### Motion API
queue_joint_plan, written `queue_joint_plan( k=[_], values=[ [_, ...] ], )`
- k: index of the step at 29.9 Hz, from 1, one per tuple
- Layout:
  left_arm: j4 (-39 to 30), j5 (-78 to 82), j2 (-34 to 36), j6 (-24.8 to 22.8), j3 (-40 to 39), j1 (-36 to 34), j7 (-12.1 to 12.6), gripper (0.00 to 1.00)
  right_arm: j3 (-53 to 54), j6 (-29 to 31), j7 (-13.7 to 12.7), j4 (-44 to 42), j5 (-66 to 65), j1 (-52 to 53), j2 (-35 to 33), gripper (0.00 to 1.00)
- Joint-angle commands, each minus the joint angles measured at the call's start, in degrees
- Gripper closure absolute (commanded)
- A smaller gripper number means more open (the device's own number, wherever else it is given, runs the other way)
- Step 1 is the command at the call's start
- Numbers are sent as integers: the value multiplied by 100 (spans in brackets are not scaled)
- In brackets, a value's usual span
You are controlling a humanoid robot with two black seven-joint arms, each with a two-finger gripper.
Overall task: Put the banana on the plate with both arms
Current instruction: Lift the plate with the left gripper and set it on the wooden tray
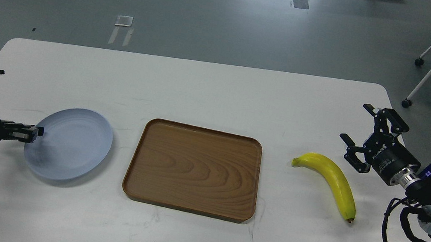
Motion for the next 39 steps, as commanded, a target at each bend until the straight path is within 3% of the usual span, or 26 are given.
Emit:
queue_joint_plan(
  k=[1, 9, 14, 20, 24, 29, 35, 39],
  values=[
    [-1, 10, 33, 0, 6, 6, -1, 100, 9, 0, 1, -1, 1, -1, 0, 0],
    [-89, 1, 103, -79, -29, -353, -1, 100, 9, 0, 1, 8, 1, 17, -35, 0],
    [-291, -8, 139, -623, -20, -1118, -1, 100, 27, 0, 1, -1, 1, 34, -44, 0],
    [-1222, 54, 51, -835, -11, -1690, -1, 100, 27, 0, 1, -28, 1, 34, -44, 0],
    [-1636, 133, -685, -853, -2, -1796, -1, 100, 18, 0, 1, -10, 1, 34, -44, 0],
    [-1470, 422, -1380, -967, 146, -1954, -1, 100, 18, 0, 1, -19, 1, 34, -53, 0],
    [-539, 432, -2277, -967, 445, -2086, -1, 100, 9, 0, 1, -19, 1, 34, -44, 0],
    [-283, 423, -2454, -967, 622, -2077, -1, 100, 9, 0, 1, -19, 1, 34, -53, 0]
  ],
)
